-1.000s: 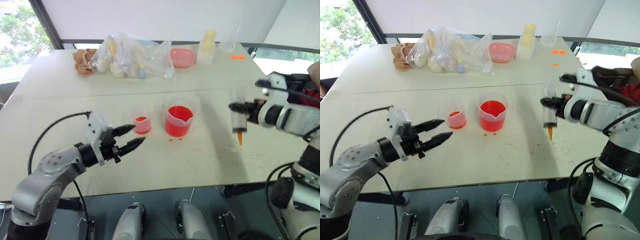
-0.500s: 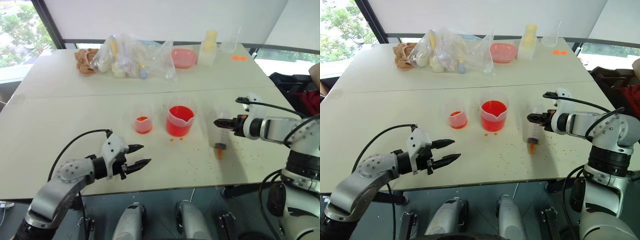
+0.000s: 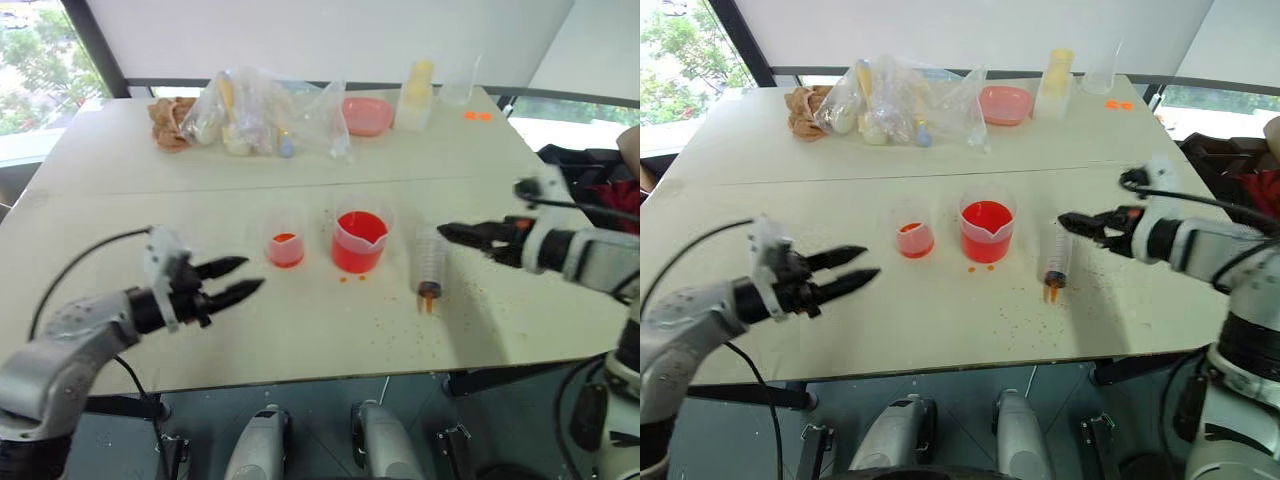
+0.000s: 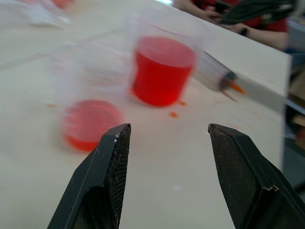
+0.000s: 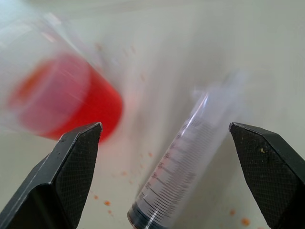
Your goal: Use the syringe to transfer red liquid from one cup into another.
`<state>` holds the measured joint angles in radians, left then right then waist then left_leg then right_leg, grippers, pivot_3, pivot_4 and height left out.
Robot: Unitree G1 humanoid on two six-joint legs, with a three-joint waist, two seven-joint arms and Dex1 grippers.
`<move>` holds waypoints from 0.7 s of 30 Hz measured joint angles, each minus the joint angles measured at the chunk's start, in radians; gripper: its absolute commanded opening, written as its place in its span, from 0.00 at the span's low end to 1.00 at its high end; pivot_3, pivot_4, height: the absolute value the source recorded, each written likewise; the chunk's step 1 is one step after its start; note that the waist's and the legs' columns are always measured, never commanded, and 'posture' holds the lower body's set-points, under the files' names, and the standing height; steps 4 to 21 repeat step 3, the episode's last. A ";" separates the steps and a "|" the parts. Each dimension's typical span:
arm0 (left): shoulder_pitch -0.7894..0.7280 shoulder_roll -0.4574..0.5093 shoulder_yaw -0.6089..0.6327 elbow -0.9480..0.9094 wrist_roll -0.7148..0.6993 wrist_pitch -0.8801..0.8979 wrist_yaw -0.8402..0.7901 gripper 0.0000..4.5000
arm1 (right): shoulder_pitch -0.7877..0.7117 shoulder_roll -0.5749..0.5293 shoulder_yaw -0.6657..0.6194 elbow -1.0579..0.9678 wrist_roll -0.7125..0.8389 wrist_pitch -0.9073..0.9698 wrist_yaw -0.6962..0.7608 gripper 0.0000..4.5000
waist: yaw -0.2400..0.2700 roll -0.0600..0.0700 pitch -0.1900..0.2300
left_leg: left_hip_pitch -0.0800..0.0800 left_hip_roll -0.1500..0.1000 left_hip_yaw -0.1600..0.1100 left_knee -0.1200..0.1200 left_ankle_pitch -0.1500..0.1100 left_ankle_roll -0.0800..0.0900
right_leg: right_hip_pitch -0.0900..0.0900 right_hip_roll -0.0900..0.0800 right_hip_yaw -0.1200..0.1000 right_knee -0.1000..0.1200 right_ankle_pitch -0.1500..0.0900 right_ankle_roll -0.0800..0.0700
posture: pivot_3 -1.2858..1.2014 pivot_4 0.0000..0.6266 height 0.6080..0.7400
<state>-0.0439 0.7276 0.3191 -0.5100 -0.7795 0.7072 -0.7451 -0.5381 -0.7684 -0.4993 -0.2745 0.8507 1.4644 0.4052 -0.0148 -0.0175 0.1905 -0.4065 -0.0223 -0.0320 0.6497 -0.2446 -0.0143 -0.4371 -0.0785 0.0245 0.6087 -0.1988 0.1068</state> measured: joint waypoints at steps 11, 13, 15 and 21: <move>0.042 0.005 0.050 0.020 0.021 -0.013 0.030 0.60 | 0.156 -0.066 -0.025 -0.078 -0.007 -0.133 0.121 0.99 | 0.002 -0.001 -0.001 | 0.000 0.000 0.000 -0.001 -0.001 0.001 | 0.002 0.000 -0.001 -0.003 0.000 0.000 | 0.52 0.24 1.00; 0.042 0.005 0.050 0.020 0.021 -0.013 0.030 0.60 | 0.156 -0.066 -0.025 -0.078 -0.007 -0.133 0.121 0.99 | 0.002 -0.001 -0.001 | 0.000 0.000 0.000 -0.001 -0.001 0.001 | 0.002 0.000 -0.001 -0.003 0.000 0.000 | 0.52 0.24 1.00; 0.042 0.005 0.050 0.020 0.021 -0.013 0.030 0.60 | 0.156 -0.066 -0.025 -0.078 -0.007 -0.133 0.121 0.99 | 0.002 -0.001 -0.001 | 0.000 0.000 0.000 -0.001 -0.001 0.001 | 0.002 0.000 -0.001 -0.003 0.000 0.000 | 0.52 0.24 1.00; 0.042 0.005 0.050 0.020 0.021 -0.013 0.030 0.60 | 0.156 -0.066 -0.025 -0.078 -0.007 -0.133 0.121 0.99 | 0.002 -0.001 -0.001 | 0.000 0.000 0.000 -0.001 -0.001 0.001 | 0.002 0.000 -0.001 -0.003 0.000 0.000 | 0.52 0.24 1.00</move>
